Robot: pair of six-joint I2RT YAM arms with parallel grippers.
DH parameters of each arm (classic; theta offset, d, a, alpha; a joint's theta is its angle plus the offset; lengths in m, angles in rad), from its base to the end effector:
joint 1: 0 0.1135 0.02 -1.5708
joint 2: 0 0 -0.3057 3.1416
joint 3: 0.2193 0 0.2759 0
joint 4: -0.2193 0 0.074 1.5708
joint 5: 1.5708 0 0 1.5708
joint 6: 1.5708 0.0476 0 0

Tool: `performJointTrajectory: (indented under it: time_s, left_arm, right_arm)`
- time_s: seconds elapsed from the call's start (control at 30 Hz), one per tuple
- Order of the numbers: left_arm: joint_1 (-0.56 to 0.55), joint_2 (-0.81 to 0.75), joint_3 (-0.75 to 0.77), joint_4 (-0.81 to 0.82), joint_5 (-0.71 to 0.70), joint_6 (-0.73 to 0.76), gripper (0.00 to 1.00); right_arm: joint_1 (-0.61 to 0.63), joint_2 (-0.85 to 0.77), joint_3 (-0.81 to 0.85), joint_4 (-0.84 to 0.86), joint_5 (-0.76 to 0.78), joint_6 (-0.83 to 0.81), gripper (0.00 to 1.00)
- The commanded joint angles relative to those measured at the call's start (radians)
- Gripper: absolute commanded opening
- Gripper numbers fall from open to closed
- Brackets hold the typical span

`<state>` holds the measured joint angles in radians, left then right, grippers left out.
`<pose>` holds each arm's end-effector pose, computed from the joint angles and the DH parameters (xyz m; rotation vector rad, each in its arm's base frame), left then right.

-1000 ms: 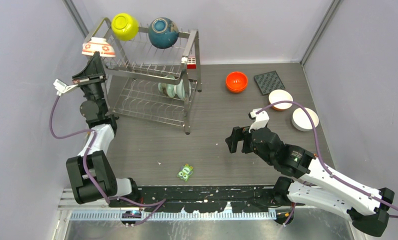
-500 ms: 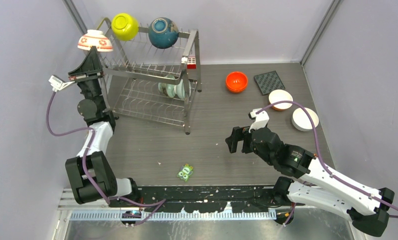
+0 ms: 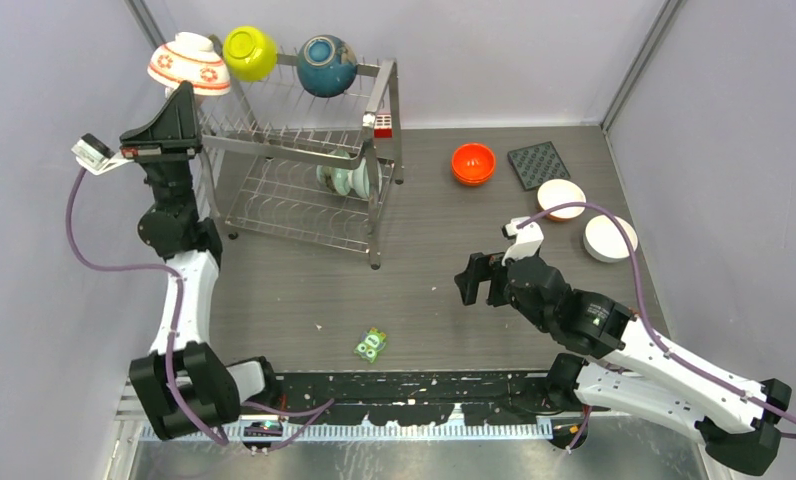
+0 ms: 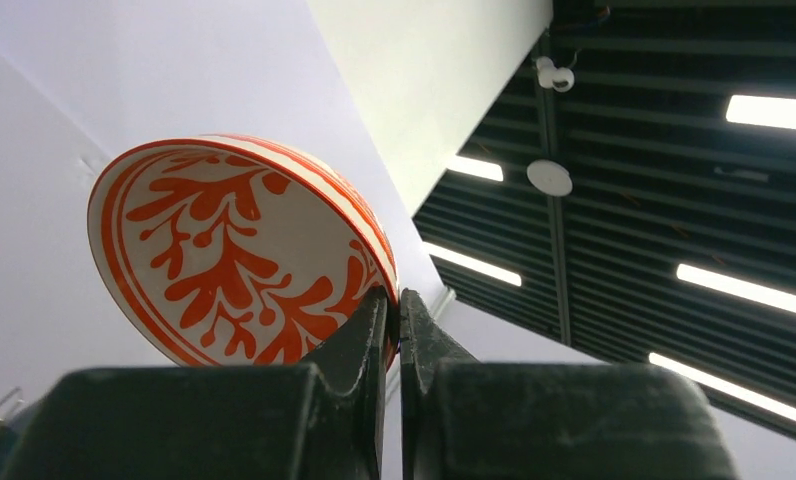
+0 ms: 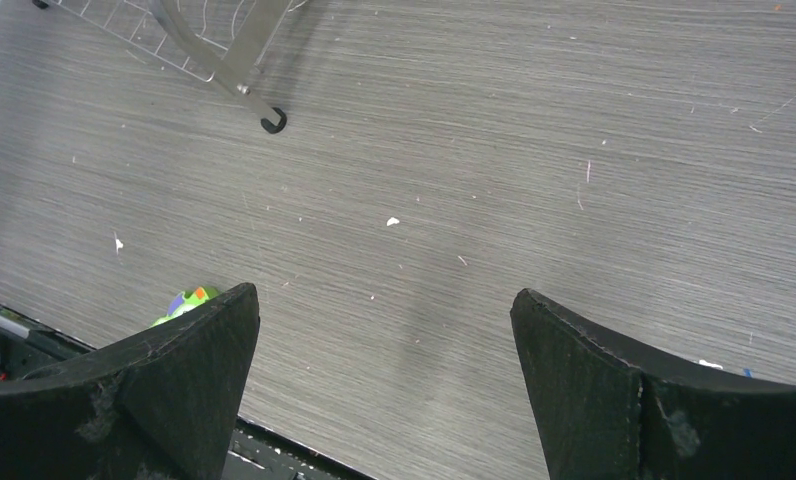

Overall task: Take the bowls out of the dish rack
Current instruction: Pick up the bowl from the dish rack, then place the bowl with the bowl.

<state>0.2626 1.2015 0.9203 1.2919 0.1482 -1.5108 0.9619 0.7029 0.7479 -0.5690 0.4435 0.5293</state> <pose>0.2426 0.0579 0.4841 -0.3664 0.4982 -1.2528 0.1051 0.1149 0.3247 -0.1798 2.0641 0.4641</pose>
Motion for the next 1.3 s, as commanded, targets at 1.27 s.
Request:
performJointTrajectory:
  time_s: [1.27]
  left_arm:
    - [-0.691, -0.427, 0.41, -1.817, 0.42, 1.18, 0.0]
  right_arm:
    - [-0.001, 0.115, 0.091, 0.088, 0.197, 0.08, 1.0]
